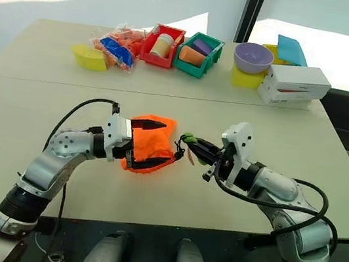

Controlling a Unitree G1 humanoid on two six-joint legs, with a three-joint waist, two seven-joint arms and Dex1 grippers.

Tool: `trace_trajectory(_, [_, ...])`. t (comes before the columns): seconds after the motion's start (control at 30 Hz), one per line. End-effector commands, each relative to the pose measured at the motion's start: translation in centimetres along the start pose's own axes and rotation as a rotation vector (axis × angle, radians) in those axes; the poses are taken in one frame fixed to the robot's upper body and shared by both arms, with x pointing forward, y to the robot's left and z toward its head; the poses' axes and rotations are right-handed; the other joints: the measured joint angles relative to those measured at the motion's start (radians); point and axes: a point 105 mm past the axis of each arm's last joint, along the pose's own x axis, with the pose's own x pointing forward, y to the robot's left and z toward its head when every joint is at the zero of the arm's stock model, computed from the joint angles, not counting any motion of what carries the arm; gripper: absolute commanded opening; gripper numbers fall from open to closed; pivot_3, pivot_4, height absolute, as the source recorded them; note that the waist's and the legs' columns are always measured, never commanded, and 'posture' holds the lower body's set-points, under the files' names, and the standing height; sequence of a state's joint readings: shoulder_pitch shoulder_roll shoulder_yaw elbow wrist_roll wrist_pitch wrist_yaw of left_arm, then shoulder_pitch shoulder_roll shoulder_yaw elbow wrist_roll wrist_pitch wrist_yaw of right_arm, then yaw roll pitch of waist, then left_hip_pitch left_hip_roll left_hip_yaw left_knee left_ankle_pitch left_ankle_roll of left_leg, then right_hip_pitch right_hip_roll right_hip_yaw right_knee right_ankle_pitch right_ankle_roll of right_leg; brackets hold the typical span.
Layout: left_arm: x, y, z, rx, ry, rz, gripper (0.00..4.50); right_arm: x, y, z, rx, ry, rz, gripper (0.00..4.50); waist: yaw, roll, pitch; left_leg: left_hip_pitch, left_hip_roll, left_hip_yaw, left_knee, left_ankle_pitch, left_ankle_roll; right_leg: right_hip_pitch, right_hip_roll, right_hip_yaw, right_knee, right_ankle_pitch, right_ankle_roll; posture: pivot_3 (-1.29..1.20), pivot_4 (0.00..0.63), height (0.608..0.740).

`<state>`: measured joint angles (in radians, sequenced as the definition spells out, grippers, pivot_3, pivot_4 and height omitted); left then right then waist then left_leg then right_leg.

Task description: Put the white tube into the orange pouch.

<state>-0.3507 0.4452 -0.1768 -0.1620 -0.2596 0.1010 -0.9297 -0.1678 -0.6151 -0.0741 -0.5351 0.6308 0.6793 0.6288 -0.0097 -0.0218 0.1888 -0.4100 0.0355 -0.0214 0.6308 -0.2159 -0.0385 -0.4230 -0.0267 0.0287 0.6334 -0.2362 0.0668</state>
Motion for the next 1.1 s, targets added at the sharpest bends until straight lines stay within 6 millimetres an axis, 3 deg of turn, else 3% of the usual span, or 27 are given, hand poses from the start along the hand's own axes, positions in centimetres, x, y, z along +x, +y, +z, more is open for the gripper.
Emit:
trace_trajectory(0.03, [0.2, 0.2, 0.7, 0.037, -0.020, 0.003, 4.50, -2.1, -1.8, -0.4, -0.055, 0.051, -0.102, 0.01, 0.002, 0.000, 0.000, 0.000, 0.000, 0.000, 0.000, 0.000, 0.000, 0.000, 0.000, 0.000, 0.000, 0.000, 0.000, 0.00, 0.150, 0.740])
trace_trajectory(0.13, [0.2, 0.3, 0.6, 0.035, -0.016, -0.002, 4.50, -3.7, -1.2, -2.3, -0.114, 0.191, -0.060, 0.01, 0.000, 0.000, 0.000, 0.000, -0.001, 0.001, 0.000, 0.000, 0.000, 0.000, -0.001, 0.000, 0.000, 0.000, 0.000, 0.00, 0.150, 0.740])
trace_trajectory(0.2, [0.2, 0.5, 0.5, 0.035, -0.013, -0.009, 4.50, -4.6, 0.6, -3.9, -0.158, 0.302, 0.042, 0.01, 0.000, 0.000, 0.000, 0.000, 0.000, 0.000, 0.000, 0.000, 0.000, 0.000, 0.000, 0.000, 0.000, 0.000, 0.000, 0.00, 0.150, 0.740])
trace_trajectory(0.4, [0.2, 1.1, 0.5, 0.038, -0.008, -0.015, 4.50, -4.6, 3.6, -7.1, -0.226, 0.460, 0.211, 0.01, -0.006, 0.000, 0.000, 0.001, 0.001, 0.000, 0.000, 0.000, 0.000, 0.000, 0.001, 0.000, 0.000, 0.000, 0.000, 0.00, 0.150, 0.740])
trace_trajectory(0.43, [0.1, 1.2, 0.5, 0.038, -0.006, -0.015, 4.50, -4.5, 4.1, -7.6, -0.224, 0.478, 0.242, 0.81, -0.005, 0.000, 0.000, 0.001, 0.000, 0.000, 0.000, 0.000, 0.000, 0.000, 0.001, 0.000, 0.000, 0.000, 0.000, 0.00, 0.150, 0.740])
trace_trajectory(0.47, [0.1, 1.3, 0.5, 0.039, -0.004, -0.015, 4.50, -4.4, 4.7, -7.9, -0.228, 0.487, 0.269, 1.14, -0.004, 0.000, 0.000, 0.001, 0.000, 0.000, 0.000, 0.000, 0.000, 0.000, 0.000, 0.000, 0.000, 0.000, 0.000, 0.00, 0.150, 0.740])
trace_trajectory(0.53, [-0.1, 1.4, 0.4, 0.039, 0.004, -0.018, 4.50, -3.8, 5.2, -7.9, -0.245, 0.468, 0.282, 2.27, -0.004, 0.000, 0.000, 0.001, 0.000, 0.000, 0.000, 0.000, 0.000, 0.000, 0.000, 0.000, 0.000, 0.000, 0.000, 0.00, 0.150, 0.740])
trace_trajectory(0.67, [-0.4, 1.3, 0.1, 0.033, 0.018, -0.021, 4.50, -3.3, 4.5, -6.7, -0.243, 0.409, 0.233, 4.35, -0.002, 0.000, 0.000, 0.000, 0.000, 0.000, 0.000, 0.000, 0.000, 0.000, 0.000, 0.000, -0.001, 0.000, 0.000, 0.00, 0.150, 0.740])
trace_trajectory(0.83, [-0.5, 1.3, 0.0, 0.027, 0.022, -0.016, 4.50, -3.2, 3.4, -5.1, -0.223, 0.345, 0.175, 4.35, -0.002, 0.000, 0.000, 0.000, 0.000, 0.000, 0.000, 0.000, 0.000, 0.000, 0.000, 0.000, -0.001, 0.000, 0.000, 0.00, 0.150, 0.740])
trace_trajectory(0.97, [-0.5, 1.4, 0.0, 0.024, 0.023, -0.006, 4.50, -2.6, 1.6, -3.5, -0.085, 0.231, 0.071, 4.35, -0.004, 0.000, 0.000, 0.000, 0.000, 0.000, 0.000, 0.000, 0.000, 0.000, 0.000, 0.000, -0.001, 0.000, 0.000, 0.00, 0.150, 0.740])
trace_trajectory(1.1, [-0.5, 1.4, 0.1, 0.021, 0.021, -0.001, 4.50, -1.4, 2.3, -4.4, 0.068, 0.205, 0.093, 4.35, -0.003, 0.000, 0.000, 0.000, 0.000, 0.000, 0.000, 0.000, 0.000, 0.000, 0.000, 0.000, -0.001, 0.000, 0.000, 0.00, 0.150, 0.740])
